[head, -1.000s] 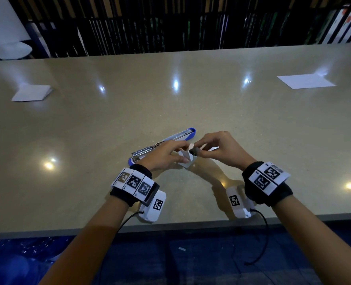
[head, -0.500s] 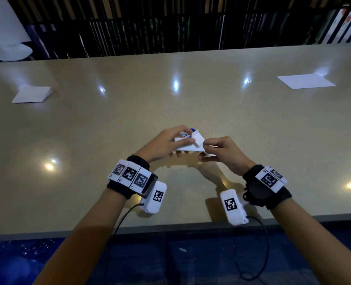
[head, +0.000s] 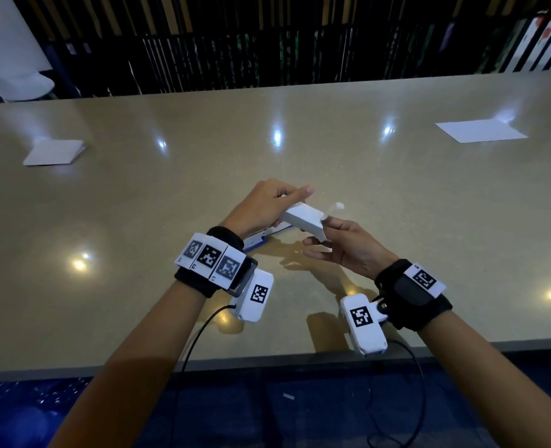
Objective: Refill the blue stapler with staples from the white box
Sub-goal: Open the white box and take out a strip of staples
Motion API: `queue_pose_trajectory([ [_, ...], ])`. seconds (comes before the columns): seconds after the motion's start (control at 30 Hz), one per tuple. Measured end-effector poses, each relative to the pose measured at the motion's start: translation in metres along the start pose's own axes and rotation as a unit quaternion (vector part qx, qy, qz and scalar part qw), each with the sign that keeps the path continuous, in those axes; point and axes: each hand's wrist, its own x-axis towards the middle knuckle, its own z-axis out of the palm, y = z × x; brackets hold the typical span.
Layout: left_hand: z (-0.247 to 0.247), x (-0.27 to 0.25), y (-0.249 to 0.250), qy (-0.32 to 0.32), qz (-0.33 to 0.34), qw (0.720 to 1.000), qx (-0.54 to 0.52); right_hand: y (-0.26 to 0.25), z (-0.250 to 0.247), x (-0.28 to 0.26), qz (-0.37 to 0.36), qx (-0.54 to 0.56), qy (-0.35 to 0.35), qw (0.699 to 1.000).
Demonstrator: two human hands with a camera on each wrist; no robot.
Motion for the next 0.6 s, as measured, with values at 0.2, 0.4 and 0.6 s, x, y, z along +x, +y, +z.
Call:
queue_pose_trajectory([
  [0.2,-0.012,0.003,-0.001,0.025,-0.005,1.000,-0.009,-0.002,0.005,0.002,0.013,0.057,0.002,0.998],
  [0.4,-0.023,-0.001,-0.008,0.031,-0.017,0.999,-0.032,-0.003,0.005,0.001,-0.024,0.060,0.010,0.998],
  [0.6,-0.027,-0.006,-0.017,-0.021,-0.058,0.997,-0.056,-0.004,0.004,0.001,-0.042,0.015,-0.031,0.999],
])
